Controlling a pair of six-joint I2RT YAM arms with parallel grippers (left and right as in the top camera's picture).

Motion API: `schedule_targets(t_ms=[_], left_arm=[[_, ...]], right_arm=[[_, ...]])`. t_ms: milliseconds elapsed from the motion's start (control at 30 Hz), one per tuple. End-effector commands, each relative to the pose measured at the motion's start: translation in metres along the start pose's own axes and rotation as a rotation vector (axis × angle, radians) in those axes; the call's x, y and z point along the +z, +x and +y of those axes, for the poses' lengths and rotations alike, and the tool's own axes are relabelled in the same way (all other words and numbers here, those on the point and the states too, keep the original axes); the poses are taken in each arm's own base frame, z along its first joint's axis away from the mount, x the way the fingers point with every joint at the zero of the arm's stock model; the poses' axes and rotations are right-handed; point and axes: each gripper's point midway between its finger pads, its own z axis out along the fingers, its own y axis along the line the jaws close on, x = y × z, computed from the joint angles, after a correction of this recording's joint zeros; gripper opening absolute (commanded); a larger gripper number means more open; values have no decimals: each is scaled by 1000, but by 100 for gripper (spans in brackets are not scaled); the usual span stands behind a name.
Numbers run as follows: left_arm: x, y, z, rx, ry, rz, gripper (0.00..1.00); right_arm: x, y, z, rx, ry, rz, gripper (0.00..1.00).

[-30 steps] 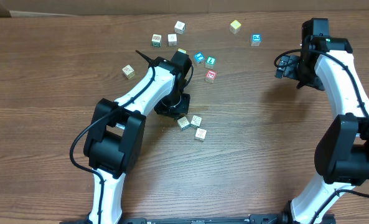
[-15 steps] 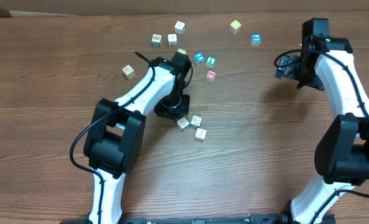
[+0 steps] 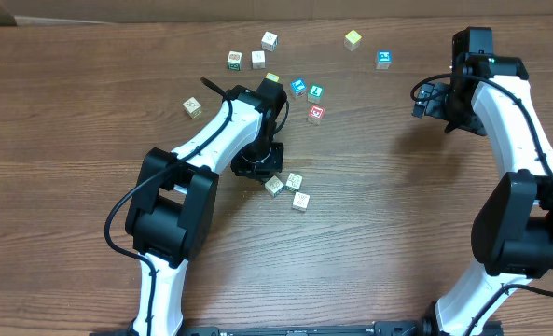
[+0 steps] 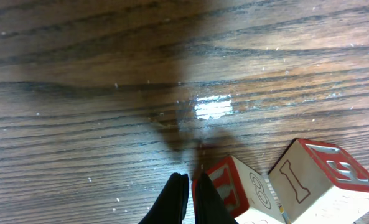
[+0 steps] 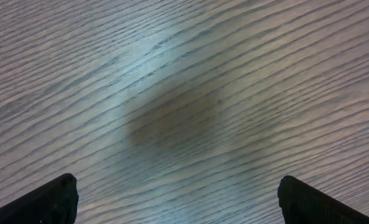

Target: Form a circle

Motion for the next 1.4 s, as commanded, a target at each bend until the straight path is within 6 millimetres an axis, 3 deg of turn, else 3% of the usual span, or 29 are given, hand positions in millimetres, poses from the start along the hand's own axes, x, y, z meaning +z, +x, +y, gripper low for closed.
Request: schedule_targets(t_ms=[0,1367], left_arm=[[6,3,-4,-11,8,22,4],[7,13,-11,-22,14,53,4]], right_arm=[[-10,-10,-1,11,-3,-38,100],[-10,-10,-1,11,-3,-38,100]])
